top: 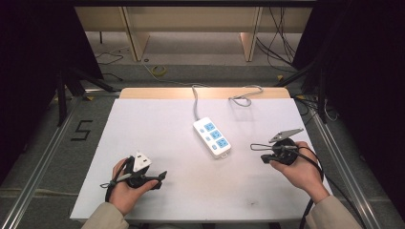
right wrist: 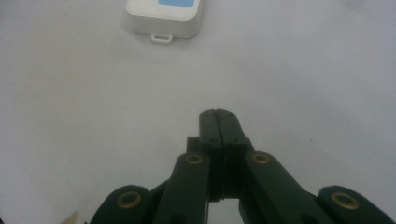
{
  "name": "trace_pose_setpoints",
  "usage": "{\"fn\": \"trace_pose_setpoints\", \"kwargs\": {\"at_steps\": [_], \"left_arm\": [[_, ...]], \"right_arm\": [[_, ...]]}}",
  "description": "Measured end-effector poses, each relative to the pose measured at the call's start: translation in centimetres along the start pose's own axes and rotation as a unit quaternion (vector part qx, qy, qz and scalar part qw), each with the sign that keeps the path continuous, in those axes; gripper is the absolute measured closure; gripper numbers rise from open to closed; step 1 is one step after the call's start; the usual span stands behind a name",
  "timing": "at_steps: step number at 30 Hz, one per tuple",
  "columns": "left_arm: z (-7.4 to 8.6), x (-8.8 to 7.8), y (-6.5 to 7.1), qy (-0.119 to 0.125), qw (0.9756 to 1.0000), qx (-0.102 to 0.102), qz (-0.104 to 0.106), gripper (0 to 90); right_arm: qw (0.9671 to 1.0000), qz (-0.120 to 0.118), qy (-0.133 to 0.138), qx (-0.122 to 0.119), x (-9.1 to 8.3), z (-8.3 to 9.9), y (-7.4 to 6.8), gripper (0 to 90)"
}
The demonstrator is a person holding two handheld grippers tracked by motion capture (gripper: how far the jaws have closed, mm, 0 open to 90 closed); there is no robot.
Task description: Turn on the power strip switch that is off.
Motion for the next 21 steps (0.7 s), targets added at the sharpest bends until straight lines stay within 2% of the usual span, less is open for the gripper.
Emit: {"fn": "trace_pose_setpoints", "kwargs": {"at_steps": [21], "left_arm": [[-0.1,0.0,0.0,0.004,1.0000,-0.001,-0.003,17.3]], "right_arm": [[0.9997,0.001,-0.025,0.000,0.4,-1.3,-0.6,90.0]]}}
Point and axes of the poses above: each handheld gripper's, and its own axes: x roughly forward along the jaws, z roughly out of its underside, y roughly to its right, the point moved 8 cm from there along x, roughly forward along the jaws, and after that the axes turned 15 degrees about x, right-handed, at the moved point
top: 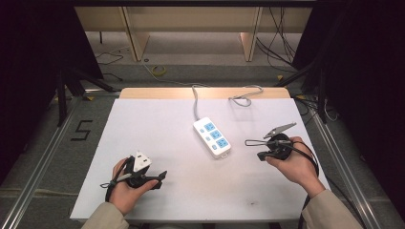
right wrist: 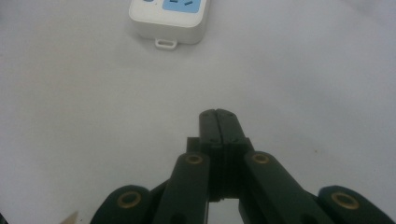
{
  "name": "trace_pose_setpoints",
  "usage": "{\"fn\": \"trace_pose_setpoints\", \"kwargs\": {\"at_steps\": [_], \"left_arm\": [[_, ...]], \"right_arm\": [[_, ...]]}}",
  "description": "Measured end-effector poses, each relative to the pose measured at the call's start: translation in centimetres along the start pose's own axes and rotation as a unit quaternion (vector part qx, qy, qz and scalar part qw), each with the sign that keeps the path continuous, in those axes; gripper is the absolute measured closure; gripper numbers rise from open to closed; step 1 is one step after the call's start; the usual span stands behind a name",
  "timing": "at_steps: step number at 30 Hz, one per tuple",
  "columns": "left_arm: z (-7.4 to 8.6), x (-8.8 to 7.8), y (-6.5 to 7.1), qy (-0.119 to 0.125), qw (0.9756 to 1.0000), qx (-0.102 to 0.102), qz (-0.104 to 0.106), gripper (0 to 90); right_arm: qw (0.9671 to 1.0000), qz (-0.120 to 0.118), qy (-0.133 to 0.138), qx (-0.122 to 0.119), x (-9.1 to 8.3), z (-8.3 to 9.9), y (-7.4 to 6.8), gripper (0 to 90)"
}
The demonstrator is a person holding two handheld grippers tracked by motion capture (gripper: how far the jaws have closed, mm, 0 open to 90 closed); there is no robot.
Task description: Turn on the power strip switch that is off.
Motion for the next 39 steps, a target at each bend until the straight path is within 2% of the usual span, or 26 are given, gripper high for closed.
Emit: {"fn": "trace_pose_setpoints", "kwargs": {"at_steps": [18,39], "left_arm": [[-0.1,0.0,0.0,0.000,1.0000,0.002,-0.001,17.3],[-0.1,0.0,0.0,0.000,1.0000,0.003,-0.003,17.2]], "right_arm": [[0.9999,0.002,-0.011,-0.002,0.2,-1.1,-0.3,90.0],[0.9998,-0.002,-0.016,-0.008,0.7,-2.6,-1.2,90.0]]}}
Point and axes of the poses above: each handheld gripper's, and its own axes: x roughly forward along the jaws, z roughly out of its underside, y roughly to its right, the point moved 8 cm from there along x, roughly forward along the jaws, and after that the axes turned 15 degrees about x, right-handed, at the moved point
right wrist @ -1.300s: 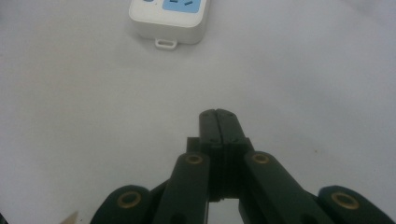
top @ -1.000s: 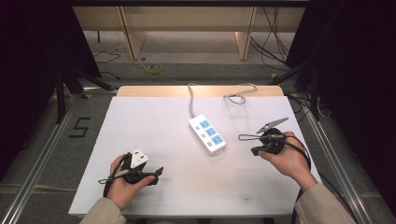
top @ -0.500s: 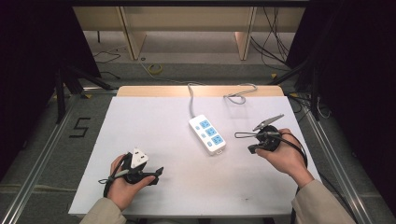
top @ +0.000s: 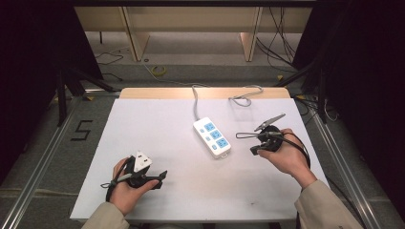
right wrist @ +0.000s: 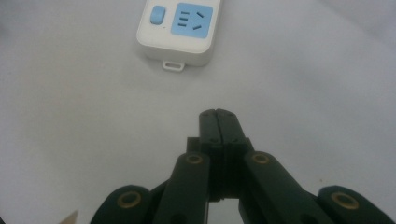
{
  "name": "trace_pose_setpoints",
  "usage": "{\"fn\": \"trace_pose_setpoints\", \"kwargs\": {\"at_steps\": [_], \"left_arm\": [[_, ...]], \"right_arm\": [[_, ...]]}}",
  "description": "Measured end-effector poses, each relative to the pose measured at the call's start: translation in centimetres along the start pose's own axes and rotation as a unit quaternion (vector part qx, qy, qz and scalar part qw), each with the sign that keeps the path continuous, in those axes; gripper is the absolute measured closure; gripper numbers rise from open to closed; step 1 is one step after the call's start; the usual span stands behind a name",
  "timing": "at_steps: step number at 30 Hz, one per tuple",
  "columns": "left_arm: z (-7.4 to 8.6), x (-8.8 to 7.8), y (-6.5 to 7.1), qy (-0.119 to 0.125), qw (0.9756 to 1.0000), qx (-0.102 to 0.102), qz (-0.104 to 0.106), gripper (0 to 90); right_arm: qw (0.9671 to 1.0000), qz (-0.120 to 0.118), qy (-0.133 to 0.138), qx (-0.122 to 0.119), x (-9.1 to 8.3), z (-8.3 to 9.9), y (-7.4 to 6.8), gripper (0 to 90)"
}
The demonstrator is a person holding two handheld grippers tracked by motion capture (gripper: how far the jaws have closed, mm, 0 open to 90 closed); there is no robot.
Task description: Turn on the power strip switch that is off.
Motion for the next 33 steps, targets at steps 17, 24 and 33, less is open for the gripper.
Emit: {"fn": "trace_pose_setpoints", "kwargs": {"at_steps": [17,24,33], "left_arm": [[0.0,0.1,0.1,-0.001,1.0000,0.005,0.002,17.3],[-0.1,0.1,0.1,0.000,1.0000,0.004,0.002,17.3],[-0.1,0.1,0.1,0.000,1.0000,0.004,0.001,17.3]], "right_arm": [[1.0000,-0.001,-0.006,-0.003,0.3,-1.1,-0.7,90.0],[1.0000,-0.003,-0.009,-0.001,0.6,-1.5,-1.0,90.0],[0.9999,-0.005,-0.010,-0.002,0.7,-1.9,-1.3,90.0]]}}
Point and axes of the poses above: each handheld gripper's, and its own axes: x roughly forward along the jaws, z roughly out of its underside, y roughly to its right, the point moved 8 cm from there along x, roughly forward along the jaws, and after that the axes turned 15 degrees about x, right-handed, at the moved point
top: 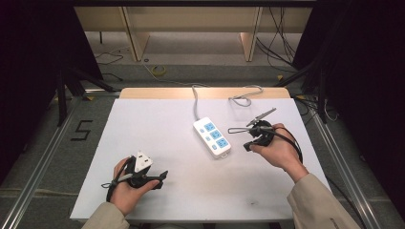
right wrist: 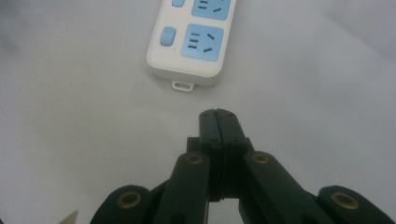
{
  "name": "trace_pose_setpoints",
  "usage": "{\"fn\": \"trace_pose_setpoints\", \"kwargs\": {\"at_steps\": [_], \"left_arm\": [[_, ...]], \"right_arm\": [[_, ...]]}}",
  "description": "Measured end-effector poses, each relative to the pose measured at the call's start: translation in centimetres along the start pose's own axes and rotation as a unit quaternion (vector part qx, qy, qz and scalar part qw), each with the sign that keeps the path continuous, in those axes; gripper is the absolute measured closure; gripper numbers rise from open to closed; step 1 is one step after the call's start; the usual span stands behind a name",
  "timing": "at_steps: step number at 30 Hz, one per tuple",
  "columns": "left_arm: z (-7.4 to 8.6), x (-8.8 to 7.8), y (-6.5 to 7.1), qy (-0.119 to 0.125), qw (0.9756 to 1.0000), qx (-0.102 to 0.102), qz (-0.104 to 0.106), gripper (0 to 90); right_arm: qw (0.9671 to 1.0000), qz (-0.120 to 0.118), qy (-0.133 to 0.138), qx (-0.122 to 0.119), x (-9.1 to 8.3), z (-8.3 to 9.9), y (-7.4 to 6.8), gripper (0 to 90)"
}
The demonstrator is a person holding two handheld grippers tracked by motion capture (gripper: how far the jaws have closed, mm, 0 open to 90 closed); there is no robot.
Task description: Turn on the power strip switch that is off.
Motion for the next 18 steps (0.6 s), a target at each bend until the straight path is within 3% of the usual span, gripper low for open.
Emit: {"fn": "trace_pose_setpoints", "kwargs": {"at_steps": [18], "left_arm": [[-0.02,0.00,0.00,0.001,1.0000,-0.003,-0.001,17.2]], "right_arm": [[1.0000,0.001,-0.004,-0.002,0.28,-0.73,-0.39,90.0]]}}
Point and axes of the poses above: each handheld gripper's, and its own axes: x roughly forward along the jaws, z roughly out of its underside, y roughly to its right, the point moved 8 cm from there along x, roughly forward along the jaws, and after that the axes turned 15 degrees about x, right-handed, at the moved point
